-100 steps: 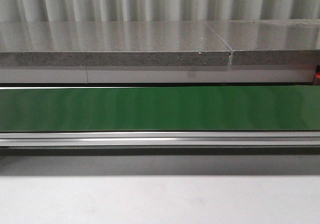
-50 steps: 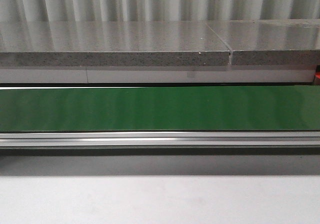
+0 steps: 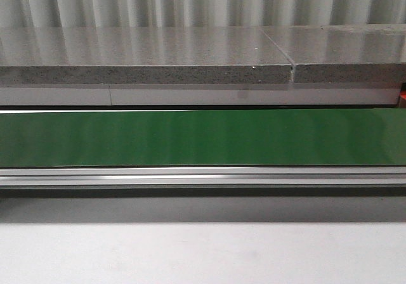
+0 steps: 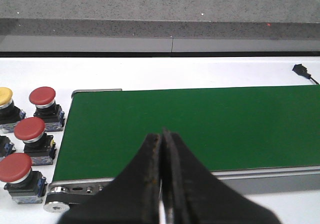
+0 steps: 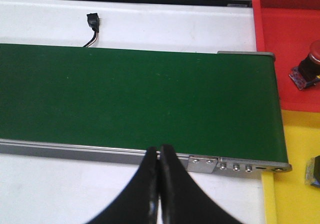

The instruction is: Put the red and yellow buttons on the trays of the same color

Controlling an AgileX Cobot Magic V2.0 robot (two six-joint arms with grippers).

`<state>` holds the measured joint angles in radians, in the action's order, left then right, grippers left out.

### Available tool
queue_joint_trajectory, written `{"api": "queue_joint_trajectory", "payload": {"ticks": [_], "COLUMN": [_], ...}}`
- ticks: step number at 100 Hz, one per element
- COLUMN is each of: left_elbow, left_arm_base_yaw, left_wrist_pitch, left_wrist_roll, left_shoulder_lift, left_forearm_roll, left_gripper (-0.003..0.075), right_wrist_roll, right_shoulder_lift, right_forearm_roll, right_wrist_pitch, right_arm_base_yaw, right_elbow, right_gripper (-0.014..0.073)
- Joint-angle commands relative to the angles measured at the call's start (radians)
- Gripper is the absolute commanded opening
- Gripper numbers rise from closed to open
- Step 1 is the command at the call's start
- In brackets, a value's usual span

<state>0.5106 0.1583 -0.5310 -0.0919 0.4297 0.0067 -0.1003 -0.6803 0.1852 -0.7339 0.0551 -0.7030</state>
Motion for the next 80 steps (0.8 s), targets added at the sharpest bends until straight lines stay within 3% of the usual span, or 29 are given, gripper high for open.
{"api": "queue_joint_trajectory", "payload": {"ticks": [1, 68, 74, 80], "left_elbow": [0.023, 0.023, 0.023, 0.023], "left_arm_base_yaw": [0.01, 0.01, 0.01, 0.01], "left_wrist_pitch": [0.08, 0.08, 0.08, 0.08], "left_wrist_roll": [0.001, 0.001, 0.001, 0.001], "left_shoulder_lift": [0.004, 0.004, 0.004, 0.004], "left_forearm_roll": [-0.007, -0.007, -0.007, -0.007], "left_gripper": [-0.002, -0.0016, 0.0014, 0.0094], "right_wrist_roll": [-0.01, -0.01, -0.01, -0.01], "right_shoulder_lift": [0.003, 0.003, 0.003, 0.003], "right_forearm_roll": [0.002, 0.002, 0.002, 0.002], "right_wrist_pitch": [0.066, 0.056, 0.056, 0.056], "right_arm_base_yaw": [-0.001, -0.001, -0.001, -0.001], "right_elbow": [-0.023, -0.023, -0.023, -0.023], "right_gripper": [-0.012, -0.012, -0.012, -0.012]}}
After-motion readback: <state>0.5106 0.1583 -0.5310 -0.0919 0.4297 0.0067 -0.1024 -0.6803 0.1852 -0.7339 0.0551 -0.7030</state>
